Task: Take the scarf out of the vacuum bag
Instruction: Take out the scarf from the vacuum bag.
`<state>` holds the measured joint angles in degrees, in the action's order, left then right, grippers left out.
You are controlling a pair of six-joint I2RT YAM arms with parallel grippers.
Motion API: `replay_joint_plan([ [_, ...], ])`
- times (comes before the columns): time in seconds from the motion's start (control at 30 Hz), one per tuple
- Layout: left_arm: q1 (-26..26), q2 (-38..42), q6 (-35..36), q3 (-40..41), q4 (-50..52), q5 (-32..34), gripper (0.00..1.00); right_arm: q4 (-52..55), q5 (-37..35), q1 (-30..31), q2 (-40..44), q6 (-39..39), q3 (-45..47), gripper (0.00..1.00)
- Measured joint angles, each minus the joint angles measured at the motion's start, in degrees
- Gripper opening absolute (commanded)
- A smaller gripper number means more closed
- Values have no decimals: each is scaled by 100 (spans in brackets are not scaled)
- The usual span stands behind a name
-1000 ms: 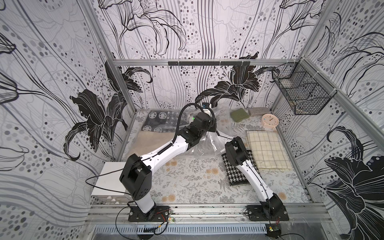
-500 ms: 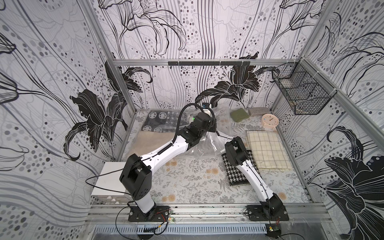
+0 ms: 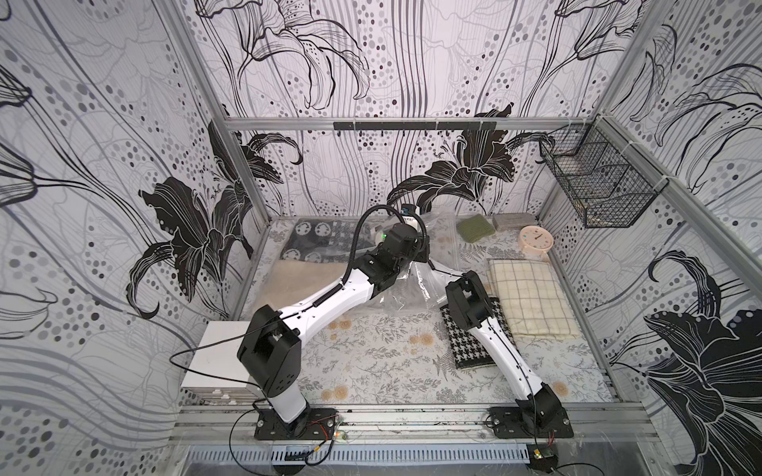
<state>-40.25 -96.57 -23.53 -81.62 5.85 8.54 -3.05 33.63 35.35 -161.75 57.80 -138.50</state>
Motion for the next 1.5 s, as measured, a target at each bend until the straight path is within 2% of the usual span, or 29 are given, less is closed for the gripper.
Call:
replay_joint_plan([
  [0.17,0,0,0,0,0,7,0,9,-4,0,0,-20,0,36],
  [0.33,-2,0,0,0,0,15,0,20,2,0,0,-57,2,16],
  [0.53,-2,-11,2,0,26,33,0,-125,-7,2,2,-155,313,0],
  [1.07,-33,-87,17,0,26,48,0,-557,-17,9,455,-227,1250,0],
  [1.5,-66,-109,20,0,-9,44,0,-638,0,-68,1145,-435,2304,0],
])
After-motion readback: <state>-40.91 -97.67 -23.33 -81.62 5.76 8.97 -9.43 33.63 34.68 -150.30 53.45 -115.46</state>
